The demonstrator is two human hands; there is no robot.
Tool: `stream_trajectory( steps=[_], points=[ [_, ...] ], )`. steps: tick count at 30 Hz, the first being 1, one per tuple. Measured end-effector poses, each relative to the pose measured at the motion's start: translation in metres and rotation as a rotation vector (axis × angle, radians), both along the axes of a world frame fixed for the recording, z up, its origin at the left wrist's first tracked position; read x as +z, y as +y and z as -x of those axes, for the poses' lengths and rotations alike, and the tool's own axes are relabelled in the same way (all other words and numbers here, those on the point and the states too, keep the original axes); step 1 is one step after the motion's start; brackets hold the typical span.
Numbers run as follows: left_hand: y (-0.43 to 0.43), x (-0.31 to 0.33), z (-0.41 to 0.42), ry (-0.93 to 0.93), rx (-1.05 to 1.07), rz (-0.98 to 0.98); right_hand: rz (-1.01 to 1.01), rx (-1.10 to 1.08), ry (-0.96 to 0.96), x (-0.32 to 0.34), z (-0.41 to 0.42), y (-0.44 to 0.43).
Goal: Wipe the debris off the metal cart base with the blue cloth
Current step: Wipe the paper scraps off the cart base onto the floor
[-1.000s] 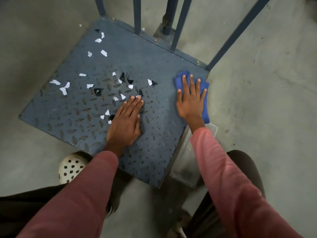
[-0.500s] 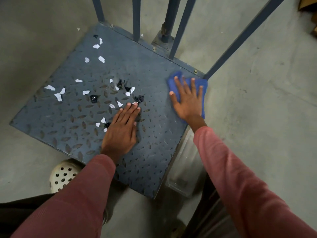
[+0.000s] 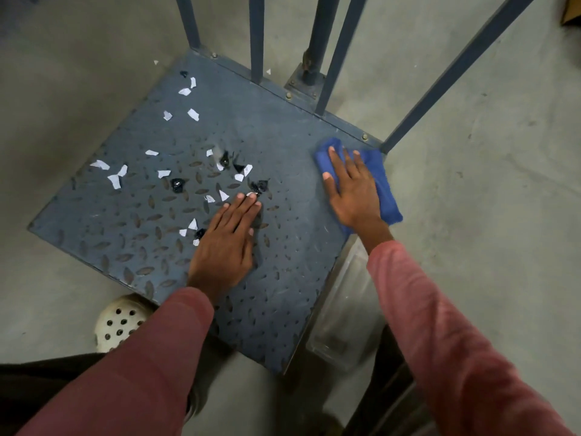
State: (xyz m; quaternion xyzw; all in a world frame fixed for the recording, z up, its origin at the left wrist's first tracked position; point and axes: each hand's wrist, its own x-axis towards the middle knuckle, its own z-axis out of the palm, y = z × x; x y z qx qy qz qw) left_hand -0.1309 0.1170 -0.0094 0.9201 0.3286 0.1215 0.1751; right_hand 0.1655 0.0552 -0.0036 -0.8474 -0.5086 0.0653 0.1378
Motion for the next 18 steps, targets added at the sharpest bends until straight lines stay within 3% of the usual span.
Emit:
stream_trajectory(
  steps=[2, 9, 11, 15, 18],
  points=[
    [0.000, 0.001, 0.000, 0.007, 0.000, 0.001, -0.001, -0.193, 0.005, -0.003, 0.022, -0.013],
    [-0.002, 0.001, -0.001, 0.010, 0.014, 0.013, -0.008, -0.503, 0.109, 0.002, 0.029, 0.043],
    [-0.001, -0.001, 0.000, -0.001, 0.008, -0.001, 0.049, -0.355, 0.120, 0.007, 0.027, 0.071],
    [0.000, -0.004, -0.001, -0.012, 0.006, -0.020, 0.027, 0.142, 0.098, 0.011, 0.028, 0.084],
    [0.000, -0.003, -0.001, -0.003, 0.009, -0.007, -0.026, 0.036, 0.025, 0.003, 0.021, 0.036]
  ],
)
